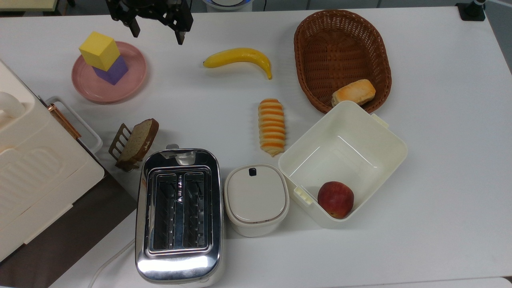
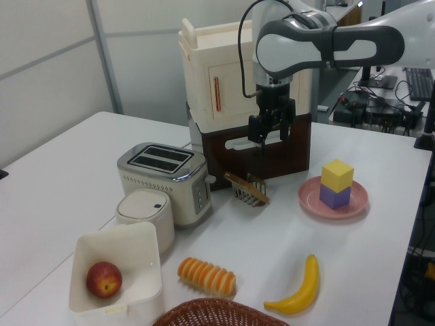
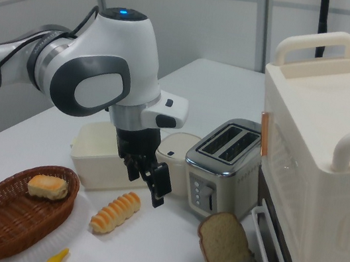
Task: Put the yellow cube on the table
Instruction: 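Move the gripper over the yellow cube stacked on the purple cube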
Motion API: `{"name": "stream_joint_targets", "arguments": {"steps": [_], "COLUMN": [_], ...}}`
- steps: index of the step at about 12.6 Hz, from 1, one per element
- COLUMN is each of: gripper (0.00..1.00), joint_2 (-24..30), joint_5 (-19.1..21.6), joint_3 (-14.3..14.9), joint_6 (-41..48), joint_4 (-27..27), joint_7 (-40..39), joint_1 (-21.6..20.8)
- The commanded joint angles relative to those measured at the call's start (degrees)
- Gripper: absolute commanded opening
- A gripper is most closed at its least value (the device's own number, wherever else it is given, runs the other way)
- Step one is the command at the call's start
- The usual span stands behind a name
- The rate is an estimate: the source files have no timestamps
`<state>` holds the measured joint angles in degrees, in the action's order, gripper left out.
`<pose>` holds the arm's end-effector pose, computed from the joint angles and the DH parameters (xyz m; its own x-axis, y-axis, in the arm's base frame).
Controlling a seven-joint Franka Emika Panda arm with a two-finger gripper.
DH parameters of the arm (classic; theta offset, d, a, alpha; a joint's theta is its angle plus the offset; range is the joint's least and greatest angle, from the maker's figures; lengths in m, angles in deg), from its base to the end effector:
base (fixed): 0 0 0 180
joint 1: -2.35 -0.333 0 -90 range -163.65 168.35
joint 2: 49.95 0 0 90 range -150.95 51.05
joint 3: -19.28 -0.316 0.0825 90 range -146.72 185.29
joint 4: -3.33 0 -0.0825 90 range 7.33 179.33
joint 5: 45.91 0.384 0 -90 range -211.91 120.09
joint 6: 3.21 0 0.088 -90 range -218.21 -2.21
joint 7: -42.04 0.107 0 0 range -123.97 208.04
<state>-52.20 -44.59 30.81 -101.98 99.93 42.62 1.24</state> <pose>0.5659 -0.1000 0.5613 0.9810 -0.1941 -0.0008 -0.1941 -0.9809 -0.0149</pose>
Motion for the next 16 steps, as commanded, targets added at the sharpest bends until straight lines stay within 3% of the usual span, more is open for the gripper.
{"name": "stream_joint_targets", "arguments": {"steps": [1,12,14,16], "gripper": [1.00,1.00,1.00,1.00], "joint_2": [-0.2,0.4,2.9,3.0], "joint_5": [1.1,0.0,-0.7,-2.0], "joint_3": [0.0,0.3,-1.0,-5.5], "joint_6": [2.5,6.0,7.2,7.4], "joint_4": [-1.7,-2.7,-2.2,-1.7], "joint_7": [-2.0,-0.3,-0.8,-0.8], "joint_1": [0.2,0.5,5.6,11.9]}}
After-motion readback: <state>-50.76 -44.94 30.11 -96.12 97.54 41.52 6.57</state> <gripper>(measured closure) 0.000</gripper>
